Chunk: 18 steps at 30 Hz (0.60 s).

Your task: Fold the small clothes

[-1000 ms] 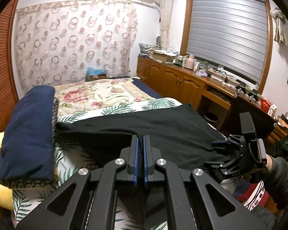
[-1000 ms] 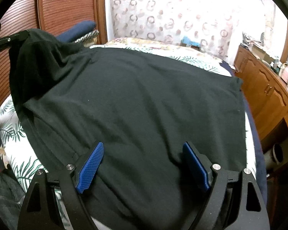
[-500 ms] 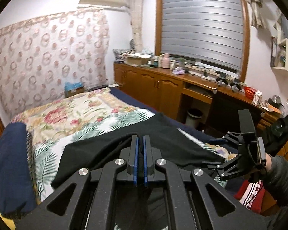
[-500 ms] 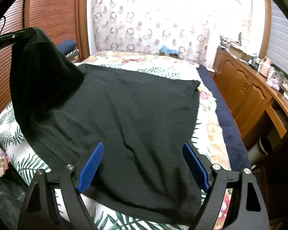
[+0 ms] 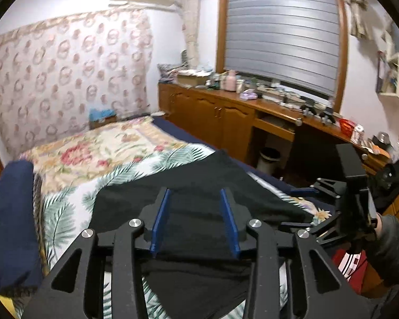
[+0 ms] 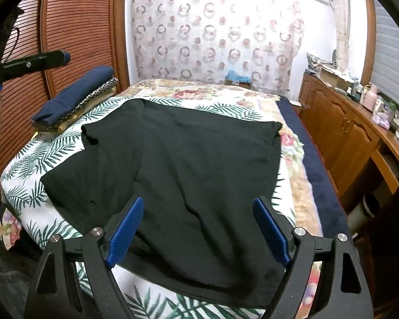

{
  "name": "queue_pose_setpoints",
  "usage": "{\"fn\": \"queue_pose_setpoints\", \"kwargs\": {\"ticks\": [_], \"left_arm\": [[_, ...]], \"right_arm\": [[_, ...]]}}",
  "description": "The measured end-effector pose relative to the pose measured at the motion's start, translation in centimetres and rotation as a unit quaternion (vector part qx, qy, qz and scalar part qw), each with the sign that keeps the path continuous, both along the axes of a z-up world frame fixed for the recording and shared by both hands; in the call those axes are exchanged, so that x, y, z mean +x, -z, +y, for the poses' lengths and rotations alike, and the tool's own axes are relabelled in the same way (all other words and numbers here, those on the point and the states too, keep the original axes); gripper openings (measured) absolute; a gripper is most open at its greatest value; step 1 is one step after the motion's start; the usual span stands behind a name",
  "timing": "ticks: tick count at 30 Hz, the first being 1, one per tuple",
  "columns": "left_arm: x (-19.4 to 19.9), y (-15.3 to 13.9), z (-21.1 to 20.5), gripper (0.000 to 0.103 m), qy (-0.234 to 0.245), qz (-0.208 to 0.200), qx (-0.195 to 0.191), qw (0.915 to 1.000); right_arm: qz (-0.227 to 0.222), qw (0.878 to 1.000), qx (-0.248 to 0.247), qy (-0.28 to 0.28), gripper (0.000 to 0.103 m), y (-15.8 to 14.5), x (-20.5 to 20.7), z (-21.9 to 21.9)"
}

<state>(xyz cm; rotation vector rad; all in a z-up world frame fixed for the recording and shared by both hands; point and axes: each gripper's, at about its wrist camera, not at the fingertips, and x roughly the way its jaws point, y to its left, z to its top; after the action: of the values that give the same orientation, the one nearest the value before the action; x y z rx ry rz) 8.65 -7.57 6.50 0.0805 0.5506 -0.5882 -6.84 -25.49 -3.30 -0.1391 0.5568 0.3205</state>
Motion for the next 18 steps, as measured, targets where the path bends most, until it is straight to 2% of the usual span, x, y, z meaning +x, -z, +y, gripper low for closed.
{"fn": "queue_pose_setpoints", "kwargs": {"ticks": [3, 5, 7, 12, 18], "left_arm": [[0.5, 1.8, 1.5, 0.054, -0.030, 0.012, 0.013, 0.9994], [0.5, 2.9, 2.1, 0.068, -0.033, 0.025, 0.014, 0.9990], [0.7, 4.3, 2.8, 0.068, -0.040, 0.041, 0.014, 0.9982], [0.6, 7.3, 4.7, 0.068, -0.072, 0.072, 0.021, 0.9946], [-0.3, 9.3, 6.2, 0.068, -0.093, 0.087, 0.031, 0.9914]], "right_arm": [[0.009, 1.000, 0.001, -0.013, 0.085, 0.7, 0.9, 1.2], [0.013, 1.000, -0.003, -0.022, 0.085, 0.9, 1.5, 1.5], [0.019, 0.999, -0.004, -0.034, 0.085, 0.8, 3.3, 1.6], [0.030, 0.997, -0.003, -0.066, 0.083, 1.4, 4.7, 3.7], [0.043, 0.993, -0.005, -0.107, 0.080, 2.1, 5.5, 5.8]]}}
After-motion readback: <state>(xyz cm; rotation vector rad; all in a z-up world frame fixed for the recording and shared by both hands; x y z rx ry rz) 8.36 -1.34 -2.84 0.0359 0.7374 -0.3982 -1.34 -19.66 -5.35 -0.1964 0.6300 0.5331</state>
